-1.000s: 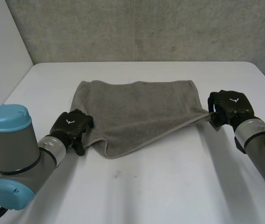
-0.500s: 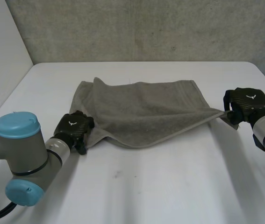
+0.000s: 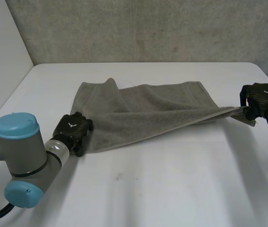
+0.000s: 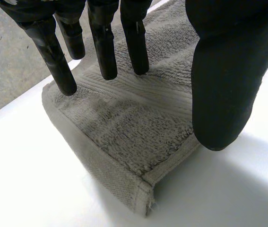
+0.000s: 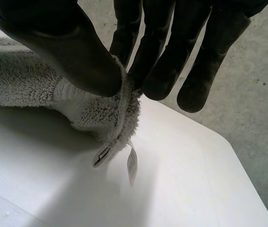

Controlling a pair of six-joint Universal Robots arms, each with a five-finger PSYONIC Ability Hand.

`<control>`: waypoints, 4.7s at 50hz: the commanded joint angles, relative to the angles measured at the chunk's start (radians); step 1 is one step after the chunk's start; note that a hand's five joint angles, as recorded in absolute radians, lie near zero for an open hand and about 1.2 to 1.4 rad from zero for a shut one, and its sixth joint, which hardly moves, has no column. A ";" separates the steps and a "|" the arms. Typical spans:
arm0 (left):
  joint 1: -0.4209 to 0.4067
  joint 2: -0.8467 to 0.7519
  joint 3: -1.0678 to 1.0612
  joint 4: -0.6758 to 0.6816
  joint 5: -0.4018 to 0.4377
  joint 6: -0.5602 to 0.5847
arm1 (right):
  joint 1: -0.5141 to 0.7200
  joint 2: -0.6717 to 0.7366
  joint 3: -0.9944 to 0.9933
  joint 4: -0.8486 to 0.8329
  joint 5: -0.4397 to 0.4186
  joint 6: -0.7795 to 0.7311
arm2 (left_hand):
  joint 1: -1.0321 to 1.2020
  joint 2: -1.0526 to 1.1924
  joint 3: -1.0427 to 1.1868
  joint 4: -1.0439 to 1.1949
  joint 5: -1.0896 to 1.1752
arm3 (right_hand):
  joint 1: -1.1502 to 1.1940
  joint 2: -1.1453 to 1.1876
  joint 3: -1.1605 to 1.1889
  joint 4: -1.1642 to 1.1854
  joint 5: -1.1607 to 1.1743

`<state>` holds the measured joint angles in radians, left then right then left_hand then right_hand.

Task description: Fold the towel.

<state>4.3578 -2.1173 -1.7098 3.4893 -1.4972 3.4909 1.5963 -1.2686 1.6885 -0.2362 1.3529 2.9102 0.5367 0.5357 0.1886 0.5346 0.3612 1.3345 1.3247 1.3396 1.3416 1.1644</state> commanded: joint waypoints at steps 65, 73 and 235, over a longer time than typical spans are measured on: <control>0.106 0.134 0.003 -0.038 -0.034 0.046 | 0.004 -0.017 -0.019 0.057 -0.005 -0.091 | 0.860 0.861 1.208 0.862 0.861 | 0.062 0.072 0.057 0.055 0.057; 0.175 0.385 -0.085 -0.091 -0.020 0.050 | -0.004 -0.141 -0.079 0.365 -0.087 -0.367 | 0.860 0.861 1.208 0.862 0.861 | 0.062 0.072 0.057 0.055 0.057; 0.108 0.247 -0.011 -0.024 0.015 -0.084 | 0.366 0.244 -0.150 0.155 0.006 -0.230 | -0.362 -0.361 -0.014 -0.360 -0.361 | -0.806 -0.796 -0.811 -0.813 -0.811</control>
<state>4.4675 -1.8622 -1.7209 3.4654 -1.4819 3.4072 1.9978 -1.0532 1.5038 -0.0460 1.3553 2.6892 0.1747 0.1658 0.1654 0.1681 0.0300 0.3325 0.3349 0.3325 0.3381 0.1519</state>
